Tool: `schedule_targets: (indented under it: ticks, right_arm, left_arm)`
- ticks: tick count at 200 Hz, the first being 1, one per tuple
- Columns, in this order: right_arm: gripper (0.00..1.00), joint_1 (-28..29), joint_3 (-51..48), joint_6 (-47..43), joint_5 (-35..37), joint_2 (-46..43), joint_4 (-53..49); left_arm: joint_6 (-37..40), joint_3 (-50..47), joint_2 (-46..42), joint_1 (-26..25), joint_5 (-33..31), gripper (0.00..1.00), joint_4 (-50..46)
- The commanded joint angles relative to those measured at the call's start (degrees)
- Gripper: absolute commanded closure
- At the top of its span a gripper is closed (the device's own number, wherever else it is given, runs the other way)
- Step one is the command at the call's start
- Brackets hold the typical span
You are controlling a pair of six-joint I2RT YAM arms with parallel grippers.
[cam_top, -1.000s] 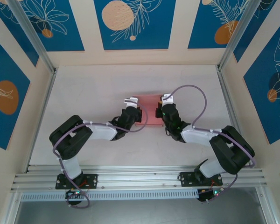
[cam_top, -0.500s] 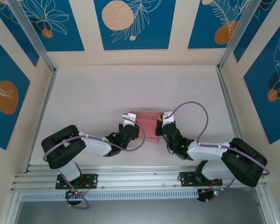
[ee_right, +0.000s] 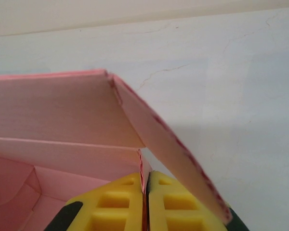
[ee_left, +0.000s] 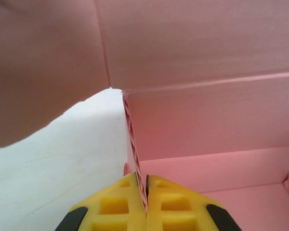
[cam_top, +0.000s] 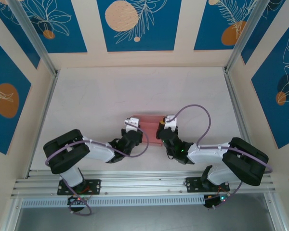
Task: Fold the paper box
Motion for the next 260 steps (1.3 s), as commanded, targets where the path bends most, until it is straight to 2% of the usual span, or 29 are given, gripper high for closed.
schedule_targets:
  ticks: [1, 75, 116, 155, 201, 229, 248, 260]
  right_arm:
    - [0.90, 0.04, 4.27, 1.77, -7.48, 0.98, 4.52]
    - [0.90, -0.86, 2.21, 6.57, -8.55, 5.38, 6.37]
    - [0.90, 1.31, -0.66, 9.67, -6.02, 5.61, 5.61]
    - [0.90, 4.45, -1.08, 9.06, -1.39, 8.31, 5.37]
    - [0.90, 5.33, -1.76, 8.72, 1.04, 9.66, 4.81]
    - [0.90, 5.43, -1.06, 7.92, 1.64, 10.37, 4.54]
    - [0.90, 5.20, -0.56, 7.72, 1.71, 10.46, 4.01]
    - [0.90, 5.08, -0.28, 7.50, 1.49, 10.55, 3.78]
  left_arm:
    - [2.48, 3.39, 2.26, -2.85, 6.58, 0.98, 7.26]
    - [1.32, 5.77, 6.66, -2.85, 5.68, 0.98, 8.33]
    - [0.05, 4.02, 5.18, -2.85, 5.06, 0.93, 6.26]
    - [-2.70, 1.89, 3.44, -2.85, 6.01, 0.85, 4.85]
    - [-2.28, -2.64, -2.39, -2.82, 9.10, 0.46, 2.92]
    - [-0.60, -5.77, -7.16, -2.70, 14.65, 0.16, 0.27]
    - [-0.16, -7.57, -10.99, -2.59, 18.39, 0.02, -3.40]
    - [0.03, -8.64, -13.75, -2.57, 20.01, 0.00, -6.43]
